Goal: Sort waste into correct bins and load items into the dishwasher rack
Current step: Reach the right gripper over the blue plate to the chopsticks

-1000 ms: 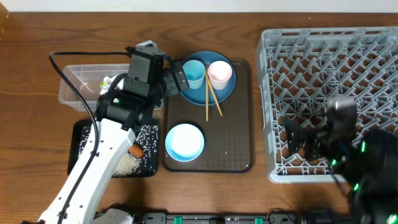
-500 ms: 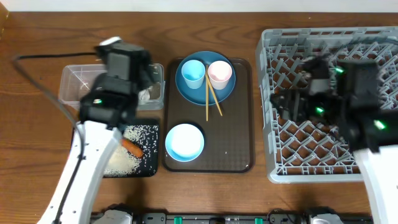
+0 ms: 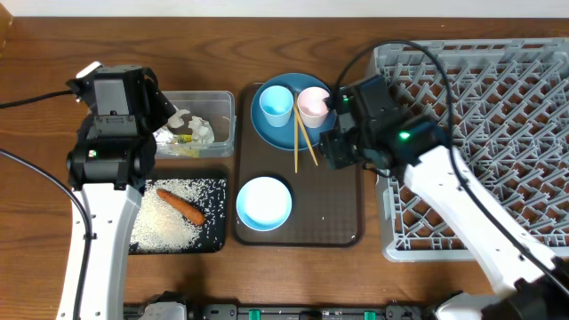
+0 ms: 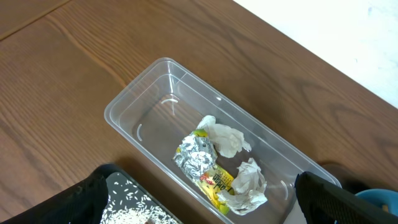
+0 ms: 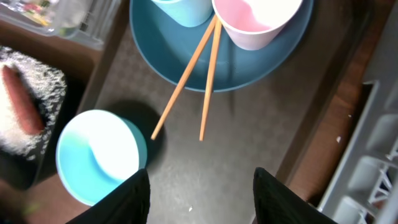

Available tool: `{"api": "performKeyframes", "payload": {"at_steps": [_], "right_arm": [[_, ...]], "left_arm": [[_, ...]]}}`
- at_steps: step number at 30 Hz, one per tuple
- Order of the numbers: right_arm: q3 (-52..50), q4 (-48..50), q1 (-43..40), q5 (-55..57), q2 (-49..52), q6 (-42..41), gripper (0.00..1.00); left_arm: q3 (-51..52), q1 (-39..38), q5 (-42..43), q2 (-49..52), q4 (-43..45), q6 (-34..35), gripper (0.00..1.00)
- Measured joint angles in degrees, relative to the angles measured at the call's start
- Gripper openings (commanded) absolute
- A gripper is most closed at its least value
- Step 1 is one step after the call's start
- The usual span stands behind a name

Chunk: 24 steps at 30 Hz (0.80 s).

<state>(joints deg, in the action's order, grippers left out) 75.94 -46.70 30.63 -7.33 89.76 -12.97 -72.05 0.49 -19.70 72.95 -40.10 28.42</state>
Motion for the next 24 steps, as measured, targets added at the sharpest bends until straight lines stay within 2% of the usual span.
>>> {"api": "performKeyframes", "payload": {"at_steps": [13,16,24], "right_arm": [[0.0,9.4,4.3,5.0,12.1,1.3,0.38],[0.0,11.2,5.9,6.0,14.7,1.8,0.32],[0.0,13.7,8.2,11.4,18.6,2.0,0.37]], "left_arm": [[0.0,0.0,0.0,0.0,0.0,0.0,0.98],[0.0,0.0,0.0,0.0,0.0,0.0,0.98],[0.0,0.0,0.0,0.0,0.0,0.0,0.98]]}}
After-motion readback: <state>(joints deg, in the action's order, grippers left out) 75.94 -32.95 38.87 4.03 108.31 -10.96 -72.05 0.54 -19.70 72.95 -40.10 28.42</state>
